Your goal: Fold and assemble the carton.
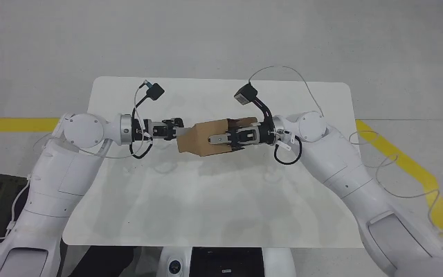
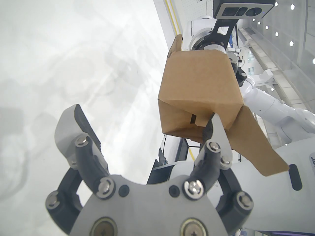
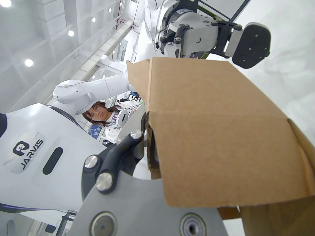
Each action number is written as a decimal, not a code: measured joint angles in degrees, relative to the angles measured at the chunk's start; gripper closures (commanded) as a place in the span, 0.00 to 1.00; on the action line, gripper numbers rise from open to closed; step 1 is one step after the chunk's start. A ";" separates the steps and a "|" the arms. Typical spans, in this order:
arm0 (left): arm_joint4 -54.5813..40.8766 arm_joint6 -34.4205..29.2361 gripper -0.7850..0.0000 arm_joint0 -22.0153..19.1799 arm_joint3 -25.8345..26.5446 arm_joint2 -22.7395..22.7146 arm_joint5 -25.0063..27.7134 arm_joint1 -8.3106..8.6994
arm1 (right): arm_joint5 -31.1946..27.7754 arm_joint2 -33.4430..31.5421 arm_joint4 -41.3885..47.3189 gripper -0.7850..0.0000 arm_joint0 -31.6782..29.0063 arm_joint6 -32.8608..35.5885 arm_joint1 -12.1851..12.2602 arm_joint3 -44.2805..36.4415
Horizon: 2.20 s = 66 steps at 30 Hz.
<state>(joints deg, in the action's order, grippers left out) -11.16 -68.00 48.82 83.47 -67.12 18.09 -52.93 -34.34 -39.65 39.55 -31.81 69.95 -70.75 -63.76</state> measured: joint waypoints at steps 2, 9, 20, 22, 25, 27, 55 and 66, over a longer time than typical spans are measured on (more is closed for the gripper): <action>0.18 0.05 0.00 0.03 -0.23 0.17 -0.04 -0.01 | 0.01 0.19 0.06 1.00 0.05 0.01 -0.17 -0.07; -0.08 0.25 0.00 -0.33 -1.08 0.44 -0.19 -0.07 | 0.27 0.63 0.15 1.00 0.21 0.27 -0.66 0.14; 0.20 1.69 0.00 -0.09 -1.10 -1.55 0.29 0.36 | -0.76 -1.50 -1.11 1.00 -0.68 -0.77 0.02 2.85; 0.19 2.14 0.00 0.27 -0.77 -2.48 0.35 0.56 | -0.99 -2.12 -2.15 1.00 -0.90 -0.99 0.34 3.81; -0.22 2.70 0.00 0.79 -0.07 -4.00 0.46 0.86 | -1.17 -2.83 -4.03 1.00 -1.06 -1.18 0.73 4.97; 0.64 3.87 0.00 1.31 0.99 -5.10 0.68 1.09 | -0.89 -3.05 -5.64 1.00 -1.00 -0.89 0.92 5.66; 20.74 10.60 0.00 5.07 11.05 -3.71 -3.79 1.79 | -0.55 -4.26 -7.94 1.00 -0.73 -0.52 -0.70 5.34; 19.15 10.20 0.00 3.94 8.07 -3.21 -3.03 1.62 | -1.69 -4.48 -5.22 1.00 -1.30 -1.70 -1.52 3.53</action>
<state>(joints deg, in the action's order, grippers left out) 7.99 -57.80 52.77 91.53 -70.33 15.06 -51.31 -36.03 -44.13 34.33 -33.11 68.25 -72.27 -60.23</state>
